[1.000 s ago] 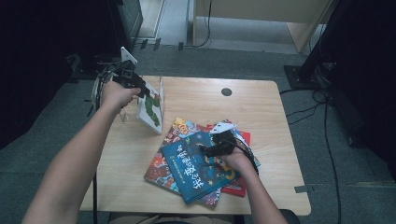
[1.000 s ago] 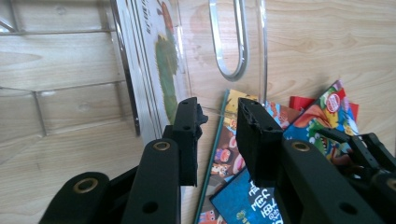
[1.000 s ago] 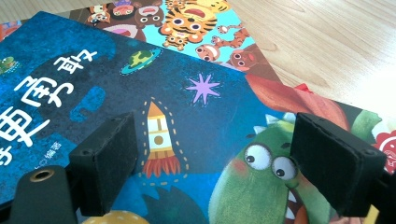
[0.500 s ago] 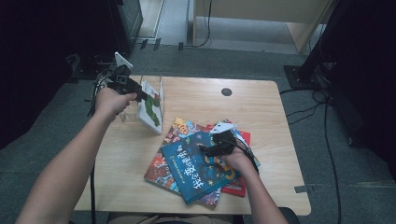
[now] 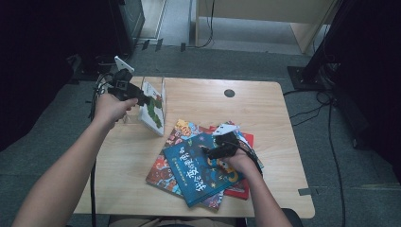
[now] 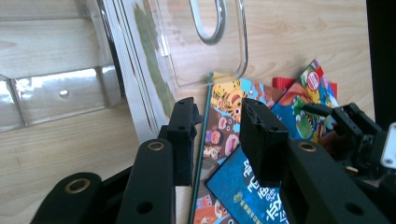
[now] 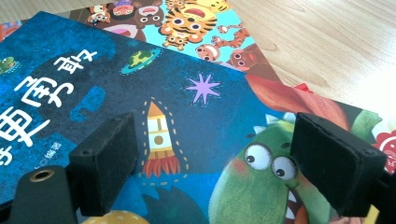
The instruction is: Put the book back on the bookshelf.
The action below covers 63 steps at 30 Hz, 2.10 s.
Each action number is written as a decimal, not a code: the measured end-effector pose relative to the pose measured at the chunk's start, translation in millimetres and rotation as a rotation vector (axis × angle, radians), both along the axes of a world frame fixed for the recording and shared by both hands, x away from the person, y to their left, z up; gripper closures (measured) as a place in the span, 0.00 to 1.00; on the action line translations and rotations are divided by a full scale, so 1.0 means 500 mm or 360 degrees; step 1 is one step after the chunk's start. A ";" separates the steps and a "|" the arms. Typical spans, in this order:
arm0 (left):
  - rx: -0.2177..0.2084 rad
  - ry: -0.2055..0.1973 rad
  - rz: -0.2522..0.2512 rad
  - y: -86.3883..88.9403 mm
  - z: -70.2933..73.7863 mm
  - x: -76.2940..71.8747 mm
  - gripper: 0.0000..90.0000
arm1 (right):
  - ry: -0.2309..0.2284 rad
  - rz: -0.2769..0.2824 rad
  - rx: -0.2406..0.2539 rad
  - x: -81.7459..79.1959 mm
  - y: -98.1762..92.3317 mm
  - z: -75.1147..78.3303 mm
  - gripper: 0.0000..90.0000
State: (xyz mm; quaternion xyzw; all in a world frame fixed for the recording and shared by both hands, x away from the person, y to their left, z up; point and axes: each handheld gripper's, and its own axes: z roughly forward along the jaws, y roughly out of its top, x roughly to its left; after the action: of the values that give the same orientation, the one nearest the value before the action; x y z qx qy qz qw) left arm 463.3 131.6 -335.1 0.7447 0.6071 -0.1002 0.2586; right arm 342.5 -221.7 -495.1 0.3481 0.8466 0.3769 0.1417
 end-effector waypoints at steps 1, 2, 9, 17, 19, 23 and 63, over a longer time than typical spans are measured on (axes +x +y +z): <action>-0.0007 -0.0005 0.0001 0.001 0.000 -0.003 0.73 | 0.0000 0.0000 0.0000 0.000 0.000 0.000 0.16; -0.0004 -0.0009 0.0000 0.002 -0.002 -0.005 0.73 | 0.0000 0.0000 0.0000 0.000 0.000 0.000 0.16; -0.0006 -0.0026 -0.0012 0.009 -0.008 -0.024 0.73 | 0.0001 0.0000 -0.0001 0.000 0.000 0.000 0.16; 0.0005 -0.0050 -0.0034 0.012 -0.016 -0.044 0.72 | 0.0001 0.0000 0.0000 0.001 -0.001 0.000 0.16; 0.0002 -0.0061 -0.0044 0.013 -0.017 -0.050 0.72 | 0.0001 0.0002 0.0001 0.001 -0.001 0.000 0.16; 0.0003 -0.0068 -0.0063 0.012 -0.019 -0.061 0.72 | 0.0001 0.0002 0.0002 0.001 -0.001 0.000 0.16; -0.0022 -0.0158 -0.0150 0.001 -0.096 -0.142 0.70 | -0.0001 0.0001 0.0004 0.001 -0.001 0.000 0.16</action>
State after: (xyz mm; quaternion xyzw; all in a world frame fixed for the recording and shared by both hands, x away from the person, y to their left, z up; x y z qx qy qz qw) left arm 392.3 132.3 -383.4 0.7747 0.5570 -0.0794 0.2886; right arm 342.9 -222.0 -495.2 0.3480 0.8461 0.3781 0.1414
